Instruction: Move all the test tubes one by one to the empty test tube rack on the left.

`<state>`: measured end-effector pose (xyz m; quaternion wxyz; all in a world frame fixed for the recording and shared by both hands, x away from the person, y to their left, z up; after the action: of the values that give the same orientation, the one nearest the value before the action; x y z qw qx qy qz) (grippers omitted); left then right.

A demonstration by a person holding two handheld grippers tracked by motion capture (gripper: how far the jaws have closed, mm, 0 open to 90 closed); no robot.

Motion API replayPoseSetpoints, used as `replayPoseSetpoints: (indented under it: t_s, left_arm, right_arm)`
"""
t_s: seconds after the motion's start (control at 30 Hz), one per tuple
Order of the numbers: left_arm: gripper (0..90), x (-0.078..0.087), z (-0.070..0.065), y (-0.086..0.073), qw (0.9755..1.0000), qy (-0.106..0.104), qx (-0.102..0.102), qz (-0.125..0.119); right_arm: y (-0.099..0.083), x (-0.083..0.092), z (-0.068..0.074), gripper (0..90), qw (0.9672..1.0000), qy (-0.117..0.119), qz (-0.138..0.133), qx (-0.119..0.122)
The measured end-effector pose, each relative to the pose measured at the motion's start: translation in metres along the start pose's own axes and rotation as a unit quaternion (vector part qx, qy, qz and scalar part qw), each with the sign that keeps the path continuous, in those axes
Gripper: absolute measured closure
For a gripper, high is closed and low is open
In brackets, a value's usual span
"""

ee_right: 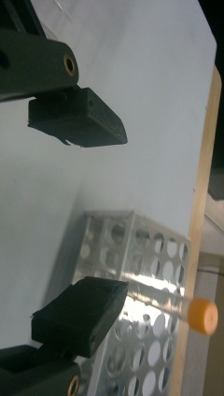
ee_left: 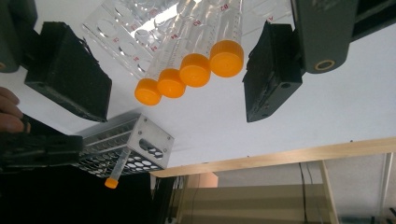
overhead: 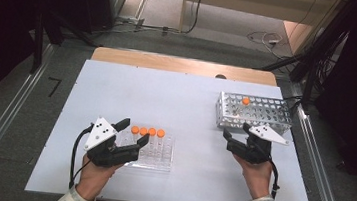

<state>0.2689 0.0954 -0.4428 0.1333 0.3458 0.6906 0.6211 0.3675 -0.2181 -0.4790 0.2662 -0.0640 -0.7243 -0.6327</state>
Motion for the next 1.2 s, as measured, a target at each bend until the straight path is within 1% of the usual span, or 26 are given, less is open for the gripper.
replayPoseSetpoints:
  t_s: [0.1,0.17,0.23,0.33,0.4,0.5,0.67,0.73,0.97,1.2]
  left_arm:
    - [22.9,0.000,0.000,0.000,1.0000,-0.002,-0.001,-0.001]
    - [21.8,0.000,0.000,0.001,1.0000,-0.002,0.000,-0.002]
    - [21.2,0.000,0.000,0.001,1.0000,-0.003,0.000,-0.003]
    - [19.9,0.000,0.000,0.000,1.0000,-0.002,-0.001,0.000]
    - [19.3,0.000,0.000,0.000,1.0000,-0.002,-0.001,0.002]
    - [19.3,0.000,0.001,-0.001,1.0000,-0.002,-0.002,0.003]
    - [19.3,-0.001,0.001,-0.001,1.0000,-0.002,-0.004,0.004]
    - [19.3,-0.001,0.001,-0.001,1.0000,-0.001,-0.003,0.003]
    - [19.4,-0.001,0.000,-0.001,1.0000,0.000,-0.004,0.004]
    - [19.5,-0.001,0.000,-0.001,1.0000,-0.002,-0.004,0.005]
  right_arm:
    - [0.006,-0.010,-0.013,25.8,0.9996,-0.024,-0.006,-0.010]
    - [0.011,-0.017,-0.019,27.2,0.9992,-0.035,-0.008,-0.015]
    - [0.015,-0.025,-0.025,28.4,0.9987,-0.048,-0.009,-0.015]
    - [0.020,-0.038,-0.032,31.8,0.9977,-0.062,-0.010,-0.024]
    - [0.021,-0.047,-0.036,37.3,0.9971,-0.067,-0.010,-0.035]
    - [0.021,-0.057,-0.042,45.3,0.9961,-0.077,-0.013,-0.040]
    - [0.023,-0.068,-0.043,53.4,0.9960,-0.078,-0.016,-0.042]
    - [0.022,-0.070,-0.042,55.9,0.9963,-0.076,-0.017,-0.036]
    - [0.023,-0.077,-0.042,63.6,0.9959,-0.083,-0.020,-0.032]
    - [0.023,-0.080,-0.044,71.2,0.9953,-0.088,-0.020,-0.035]
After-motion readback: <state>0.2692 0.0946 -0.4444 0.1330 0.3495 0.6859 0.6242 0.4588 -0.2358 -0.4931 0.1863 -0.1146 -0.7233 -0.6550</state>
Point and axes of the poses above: each handheld gripper's, and its own axes: x roughly backward along the jaws, y roughly out of its top, z roughly to its left, the point moved 8 cm from there along -x, roughly forward along the jaws, and after that the axes turned 9 degrees about -y, right-handed, at the moved point
